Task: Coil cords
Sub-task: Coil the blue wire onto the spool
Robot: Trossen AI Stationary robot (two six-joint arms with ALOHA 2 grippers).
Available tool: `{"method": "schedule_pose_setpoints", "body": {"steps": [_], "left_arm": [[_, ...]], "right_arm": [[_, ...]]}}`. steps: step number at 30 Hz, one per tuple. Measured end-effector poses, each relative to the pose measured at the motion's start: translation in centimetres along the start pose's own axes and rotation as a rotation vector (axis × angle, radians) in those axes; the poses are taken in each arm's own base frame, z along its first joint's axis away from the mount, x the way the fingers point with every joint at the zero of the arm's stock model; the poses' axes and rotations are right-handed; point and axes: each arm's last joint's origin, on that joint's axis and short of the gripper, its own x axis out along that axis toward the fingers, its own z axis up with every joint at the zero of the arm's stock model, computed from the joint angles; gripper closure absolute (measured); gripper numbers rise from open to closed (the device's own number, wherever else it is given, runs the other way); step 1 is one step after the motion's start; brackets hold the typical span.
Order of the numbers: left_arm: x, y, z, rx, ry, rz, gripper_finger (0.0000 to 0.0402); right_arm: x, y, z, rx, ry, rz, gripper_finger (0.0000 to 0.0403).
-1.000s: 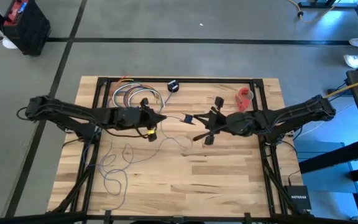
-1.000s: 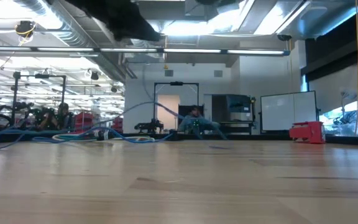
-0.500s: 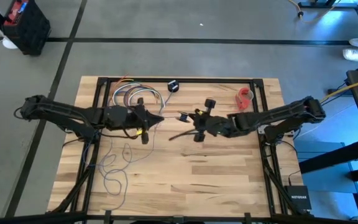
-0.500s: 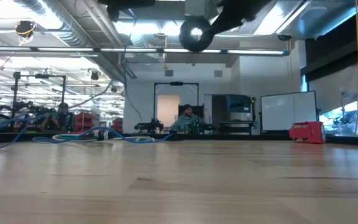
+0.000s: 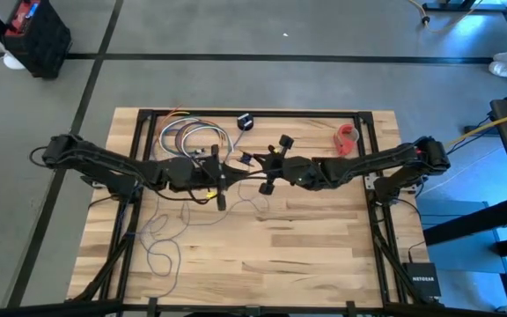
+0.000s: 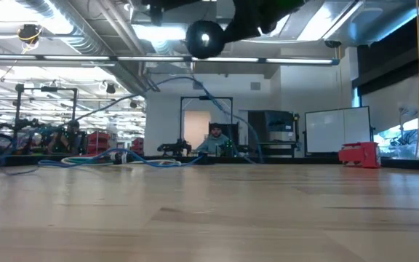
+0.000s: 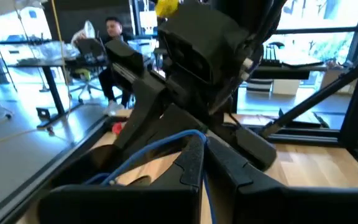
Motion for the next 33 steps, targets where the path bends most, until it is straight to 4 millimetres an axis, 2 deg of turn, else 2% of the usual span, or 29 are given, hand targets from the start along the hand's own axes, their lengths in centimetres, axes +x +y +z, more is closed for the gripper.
{"method": "schedule_pose_setpoints", "body": {"steps": [10,22,33], "left_arm": [[1.8,-0.7,-2.3,0.027,0.053,0.002,0.0396],[2.1,-0.3,-2.5,0.037,0.067,0.015,0.0396],[2.0,-0.4,-3.3,0.081,0.137,0.007,0.0396]], "right_arm": [[-0.5,-0.5,2.0,0.113,-0.18,0.031,0.0395],[-4.7,-3.6,4.5,0.205,-0.321,0.133,0.0395],[-7.6,-5.9,5.9,0.267,-0.409,0.122,0.0395]]}}
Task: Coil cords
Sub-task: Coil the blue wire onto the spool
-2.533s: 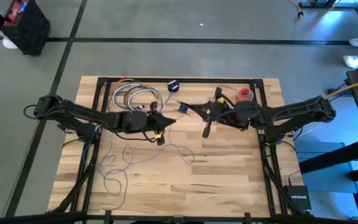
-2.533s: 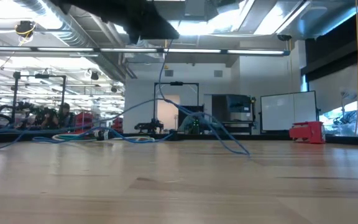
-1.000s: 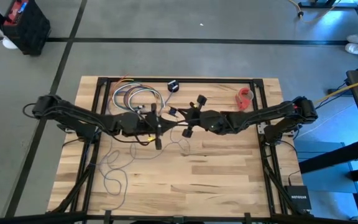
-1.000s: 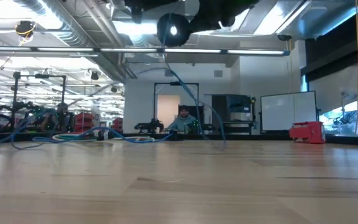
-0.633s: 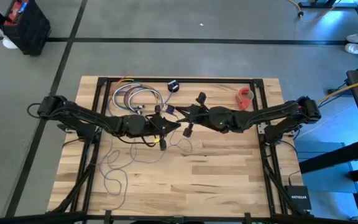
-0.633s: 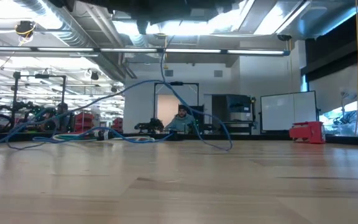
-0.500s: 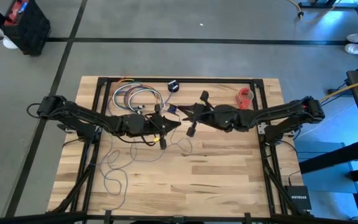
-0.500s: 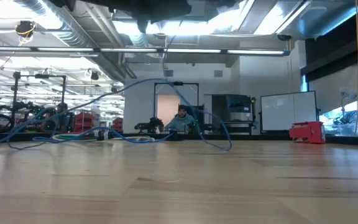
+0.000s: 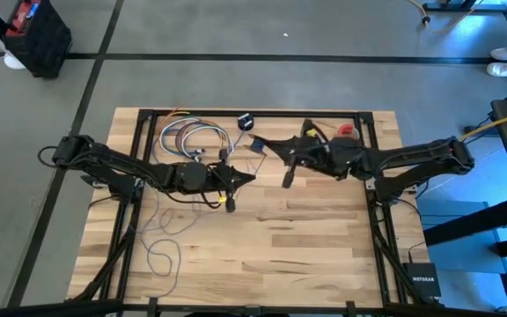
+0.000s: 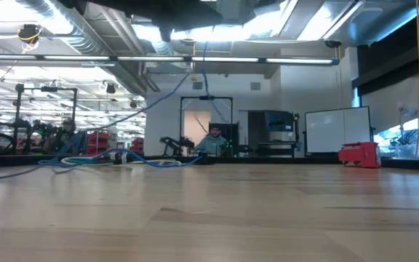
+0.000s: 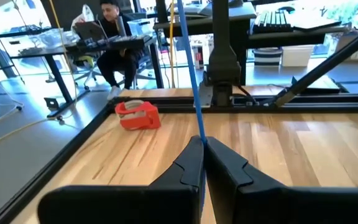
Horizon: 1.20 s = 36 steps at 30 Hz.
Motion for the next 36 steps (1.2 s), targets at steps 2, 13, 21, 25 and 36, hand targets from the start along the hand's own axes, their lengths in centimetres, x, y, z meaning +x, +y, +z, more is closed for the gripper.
{"method": "schedule_pose_setpoints", "body": {"steps": [2,13,21,25,36], "left_arm": [[0.0,0.0,-0.1,0.001,0.005,0.0,0.0396],[-1.4,0.7,-0.3,0.079,0.115,0.029,0.0396],[-4.4,2.5,1.0,0.078,0.172,0.124,0.0396],[-6.5,3.3,1.9,0.073,0.166,0.123,0.0396],[-11.1,5.1,5.0,-0.014,-0.015,0.135,0.0396]], "right_arm": [[-0.3,-0.2,0.4,0.006,-0.014,-0.002,0.0395],[-0.8,-0.1,-0.2,-0.029,0.074,0.085,0.0395],[-0.9,0.0,-0.8,-0.052,0.135,0.137,0.0395],[-1.0,0.0,-1.4,-0.084,0.205,0.126,0.0395],[0.1,0.7,-4.2,-0.192,0.367,0.089,0.0395]]}}
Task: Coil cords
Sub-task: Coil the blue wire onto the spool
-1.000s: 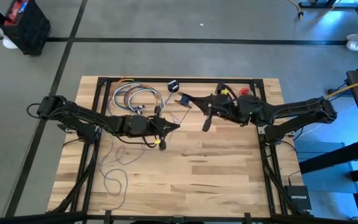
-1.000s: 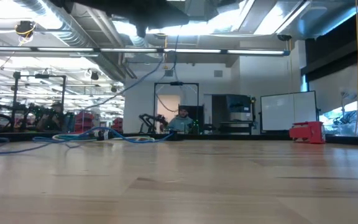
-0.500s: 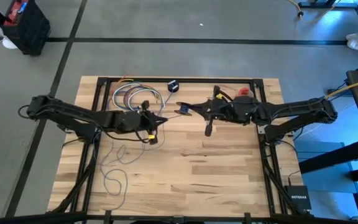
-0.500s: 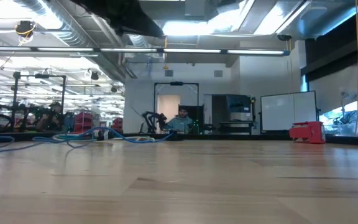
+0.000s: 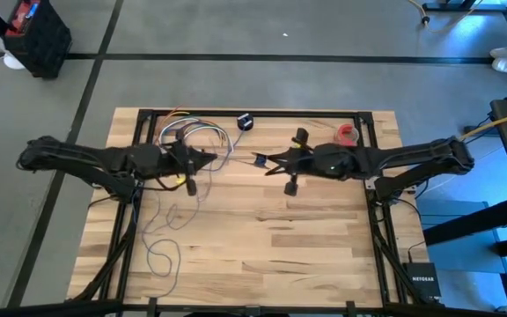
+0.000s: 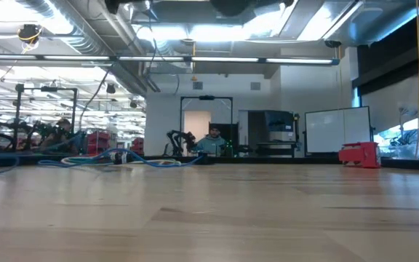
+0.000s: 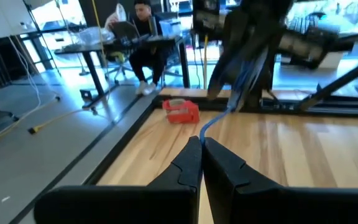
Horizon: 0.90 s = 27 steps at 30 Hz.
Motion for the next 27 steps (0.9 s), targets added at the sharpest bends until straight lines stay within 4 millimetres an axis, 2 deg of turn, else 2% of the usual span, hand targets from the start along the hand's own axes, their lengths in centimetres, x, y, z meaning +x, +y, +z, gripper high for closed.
{"method": "schedule_pose_setpoints", "body": {"steps": [5,13,20,27], "left_arm": [[0.0,0.0,0.2,-0.034,-0.018,-0.007,0.0396],[1.2,-0.8,0.4,-0.076,-0.068,-0.034,0.0396],[3.1,-1.7,0.5,-0.084,-0.123,-0.03,0.0396],[5.5,-3.0,-0.6,-0.078,-0.114,-0.033,0.0396]], "right_arm": [[2.4,0.7,-1.3,-0.072,0.079,-0.108,0.0395],[5.8,1.4,-3.0,-0.112,0.126,-0.199,0.0395],[7.2,1.8,-3.3,-0.111,0.102,-0.273,0.0395],[7.4,1.8,-2.8,-0.067,0.032,-0.287,0.0395]]}}
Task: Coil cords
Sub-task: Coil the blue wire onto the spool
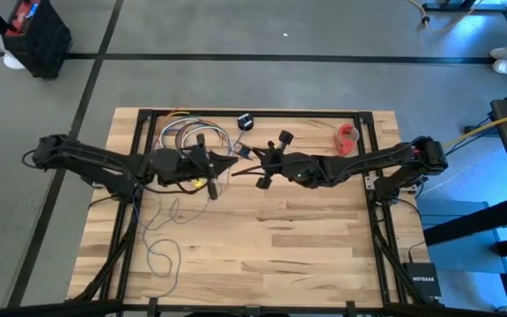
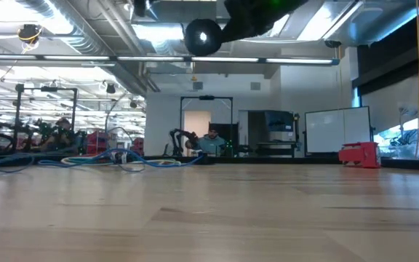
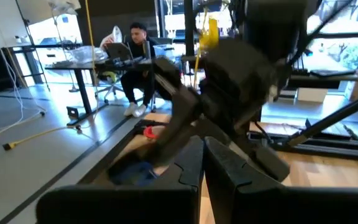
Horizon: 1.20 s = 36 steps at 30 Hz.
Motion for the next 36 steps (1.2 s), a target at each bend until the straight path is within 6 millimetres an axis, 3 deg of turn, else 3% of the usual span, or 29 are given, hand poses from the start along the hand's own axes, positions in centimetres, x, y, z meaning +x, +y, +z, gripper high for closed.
{"method": "schedule_pose_setpoints", "body": {"steps": [11,28,36], "left_arm": [[2.7,-1.4,-2.9,0.019,0.066,-0.002,0.0396],[3.1,-1.5,-3.6,0.036,0.101,-0.001,0.0396],[3.5,-1.5,-5.1,0.071,0.189,0.005,0.0396]], "right_arm": [[-0.4,-0.7,1.7,0.104,-0.138,-0.033,0.0395],[-5.5,-5.2,5.3,0.241,-0.347,0.043,0.0395],[-7.4,-7.0,6.4,0.289,-0.413,0.034,0.0395]]}}
